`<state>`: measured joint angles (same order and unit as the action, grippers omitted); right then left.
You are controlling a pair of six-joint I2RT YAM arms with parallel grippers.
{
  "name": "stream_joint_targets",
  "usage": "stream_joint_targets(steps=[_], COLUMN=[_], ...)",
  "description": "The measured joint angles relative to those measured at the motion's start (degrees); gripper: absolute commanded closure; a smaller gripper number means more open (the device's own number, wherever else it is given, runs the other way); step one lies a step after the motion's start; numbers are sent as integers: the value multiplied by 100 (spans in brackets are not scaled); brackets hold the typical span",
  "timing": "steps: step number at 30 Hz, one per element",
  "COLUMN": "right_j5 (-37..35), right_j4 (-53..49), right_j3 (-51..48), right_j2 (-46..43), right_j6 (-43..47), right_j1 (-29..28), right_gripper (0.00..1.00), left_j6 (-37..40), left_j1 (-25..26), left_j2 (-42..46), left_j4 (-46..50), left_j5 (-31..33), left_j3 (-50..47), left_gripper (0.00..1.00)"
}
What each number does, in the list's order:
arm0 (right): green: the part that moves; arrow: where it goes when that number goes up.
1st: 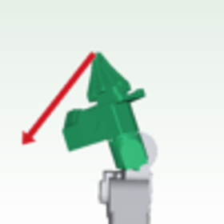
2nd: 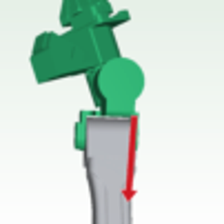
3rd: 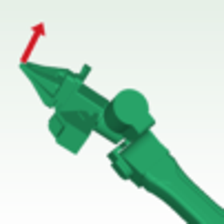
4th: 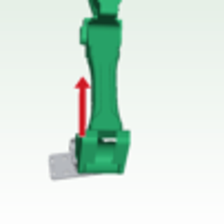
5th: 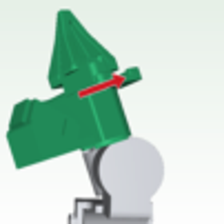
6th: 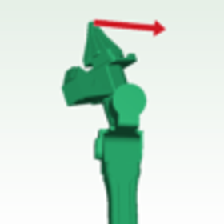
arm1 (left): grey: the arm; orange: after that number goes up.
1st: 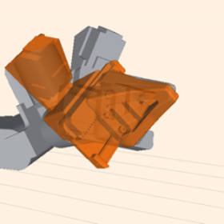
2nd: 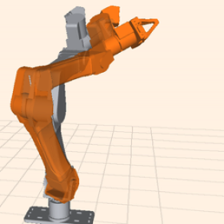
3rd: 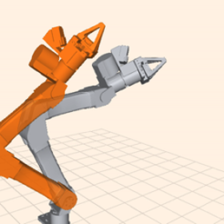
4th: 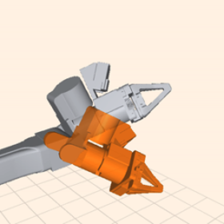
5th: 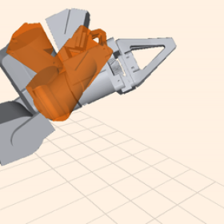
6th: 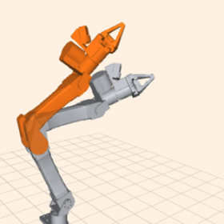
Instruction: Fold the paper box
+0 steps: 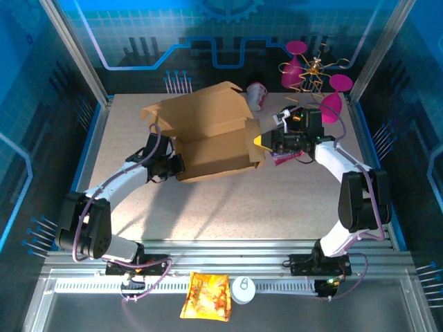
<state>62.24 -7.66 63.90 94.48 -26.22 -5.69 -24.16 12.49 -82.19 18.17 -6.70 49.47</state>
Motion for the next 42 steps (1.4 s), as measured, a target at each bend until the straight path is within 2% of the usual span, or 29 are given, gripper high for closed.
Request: stream_joint_targets(steps=[6,15,19,29,42], right_j5=[-428,-1550,-2081,-3526,-5528], right_j4=[-1246,-2284,-2592,-2883,-2745], right_j3=[706,1154,1355,1587,1635], right_j2=[188,264,326,461,468], right_j6=[798,1285,1386,1244,833], right_j1=[-164,-444,-577,-1019,-1434], right_gripper=[55,57,62,64,98], left_j6=[79,212,210,90,-297], left_j1=[39,317,459,787,1095], left_j2=[7,7,28,63,212], left_j4=[22,509,595,839,1036], left_j5=[157,844,1071,1513,1792], left_j3=[2,341,407,472,643], left_gripper=[100,100,100,100,100])
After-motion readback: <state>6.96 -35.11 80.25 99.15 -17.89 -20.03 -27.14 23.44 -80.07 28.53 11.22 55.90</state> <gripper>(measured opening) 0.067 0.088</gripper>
